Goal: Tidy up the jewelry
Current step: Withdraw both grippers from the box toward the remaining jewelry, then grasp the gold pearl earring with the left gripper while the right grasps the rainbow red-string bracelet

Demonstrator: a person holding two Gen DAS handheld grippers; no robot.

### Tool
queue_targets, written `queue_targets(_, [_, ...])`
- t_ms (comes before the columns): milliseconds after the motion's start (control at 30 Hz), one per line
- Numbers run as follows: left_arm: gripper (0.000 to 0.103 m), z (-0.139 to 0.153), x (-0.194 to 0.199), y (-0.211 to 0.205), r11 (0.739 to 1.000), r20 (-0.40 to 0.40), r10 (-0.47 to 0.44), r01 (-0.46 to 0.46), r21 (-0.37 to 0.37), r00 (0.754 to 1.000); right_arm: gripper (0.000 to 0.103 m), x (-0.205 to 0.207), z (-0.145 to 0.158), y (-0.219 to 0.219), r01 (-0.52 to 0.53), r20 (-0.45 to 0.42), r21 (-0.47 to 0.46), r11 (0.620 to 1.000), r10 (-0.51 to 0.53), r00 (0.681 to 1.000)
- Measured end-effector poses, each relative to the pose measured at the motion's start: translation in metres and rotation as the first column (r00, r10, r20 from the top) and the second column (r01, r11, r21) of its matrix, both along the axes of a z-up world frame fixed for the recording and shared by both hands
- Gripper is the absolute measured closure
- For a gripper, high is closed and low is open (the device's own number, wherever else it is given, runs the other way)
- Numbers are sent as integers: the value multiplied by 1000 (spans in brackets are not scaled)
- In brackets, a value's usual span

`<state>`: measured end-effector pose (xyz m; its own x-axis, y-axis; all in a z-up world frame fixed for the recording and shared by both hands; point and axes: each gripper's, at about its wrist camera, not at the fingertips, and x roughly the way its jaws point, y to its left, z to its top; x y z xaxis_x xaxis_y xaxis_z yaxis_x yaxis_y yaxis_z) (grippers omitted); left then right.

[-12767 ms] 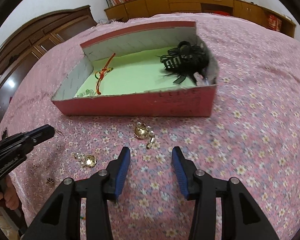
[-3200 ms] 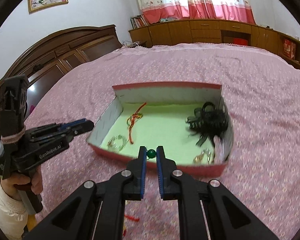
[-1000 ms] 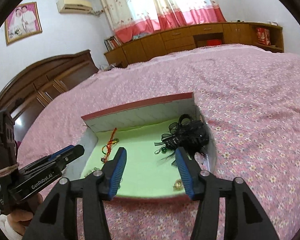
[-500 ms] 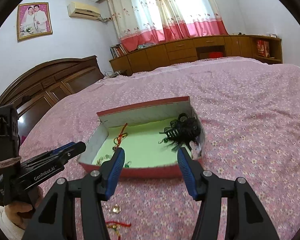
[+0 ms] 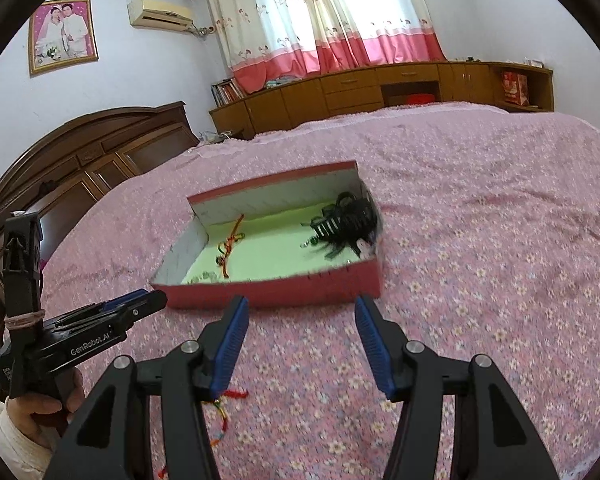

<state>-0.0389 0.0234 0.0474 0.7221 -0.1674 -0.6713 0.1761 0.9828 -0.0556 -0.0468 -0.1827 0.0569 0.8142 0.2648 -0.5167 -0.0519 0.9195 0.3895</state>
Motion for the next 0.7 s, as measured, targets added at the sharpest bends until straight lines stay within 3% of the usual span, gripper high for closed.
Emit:
queue_targets(500, [75, -41, -4, -39, 992, -149, -118, 123, 25, 982, 45, -11, -30, -12, 19, -86, 26, 999, -17, 996])
queue_targets(700, [76, -53, -2, -54, 978, -153, -134, 156, 141, 979, 45, -12, -36, -15, 30, -104, 36, 999, -26, 994])
